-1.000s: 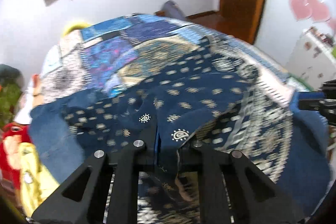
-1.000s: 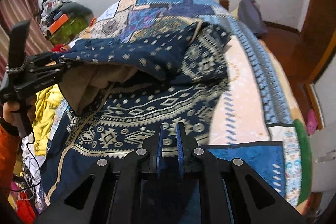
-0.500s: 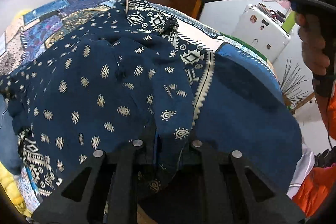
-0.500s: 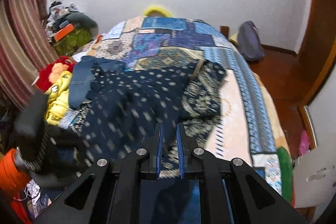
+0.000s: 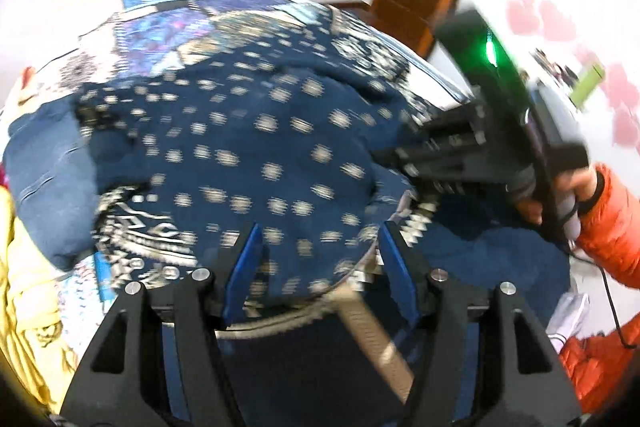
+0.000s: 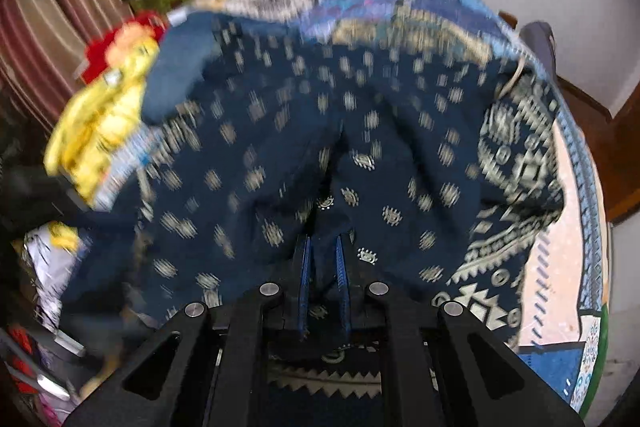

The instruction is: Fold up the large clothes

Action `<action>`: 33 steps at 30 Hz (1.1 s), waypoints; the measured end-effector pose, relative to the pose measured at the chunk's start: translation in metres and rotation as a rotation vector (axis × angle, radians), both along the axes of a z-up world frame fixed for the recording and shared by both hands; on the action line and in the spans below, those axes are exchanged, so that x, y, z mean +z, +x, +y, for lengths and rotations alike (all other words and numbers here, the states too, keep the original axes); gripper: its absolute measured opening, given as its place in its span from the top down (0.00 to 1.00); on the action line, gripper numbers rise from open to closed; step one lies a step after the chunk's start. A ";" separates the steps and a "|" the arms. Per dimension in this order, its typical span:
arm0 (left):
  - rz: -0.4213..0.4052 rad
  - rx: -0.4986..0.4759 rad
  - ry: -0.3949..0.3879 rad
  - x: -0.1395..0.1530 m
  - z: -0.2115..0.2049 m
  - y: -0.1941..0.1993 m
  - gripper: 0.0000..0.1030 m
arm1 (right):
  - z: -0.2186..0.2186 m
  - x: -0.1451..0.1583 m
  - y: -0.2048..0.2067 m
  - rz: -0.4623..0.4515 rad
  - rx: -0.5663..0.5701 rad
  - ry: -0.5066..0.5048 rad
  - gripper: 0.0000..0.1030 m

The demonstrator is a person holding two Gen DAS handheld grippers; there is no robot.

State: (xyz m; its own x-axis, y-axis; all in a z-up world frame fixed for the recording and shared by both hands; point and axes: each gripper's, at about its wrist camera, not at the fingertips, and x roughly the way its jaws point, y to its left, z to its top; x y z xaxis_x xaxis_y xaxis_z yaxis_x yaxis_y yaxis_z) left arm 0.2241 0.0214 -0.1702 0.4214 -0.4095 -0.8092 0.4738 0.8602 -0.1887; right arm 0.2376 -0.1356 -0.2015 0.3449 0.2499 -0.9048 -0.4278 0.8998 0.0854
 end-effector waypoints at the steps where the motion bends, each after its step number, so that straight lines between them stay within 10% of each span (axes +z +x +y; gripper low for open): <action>1: -0.012 0.028 0.003 0.001 0.008 0.002 0.42 | -0.003 -0.006 0.001 0.017 -0.001 0.010 0.91; 12: 0.109 0.173 0.092 -0.077 0.034 0.036 0.35 | -0.030 0.001 -0.012 -0.032 -0.006 -0.007 0.91; 25: 0.110 0.245 0.033 -0.092 0.057 0.031 0.23 | -0.058 0.005 -0.037 -0.157 -0.026 -0.126 0.91; 29: 0.116 0.247 0.028 -0.091 0.055 0.032 0.23 | -0.080 0.008 -0.044 -0.303 -0.168 -0.280 0.01; 33: 0.108 0.260 0.028 -0.081 0.063 0.032 0.24 | -0.121 0.006 -0.038 -0.159 -0.241 -0.126 0.00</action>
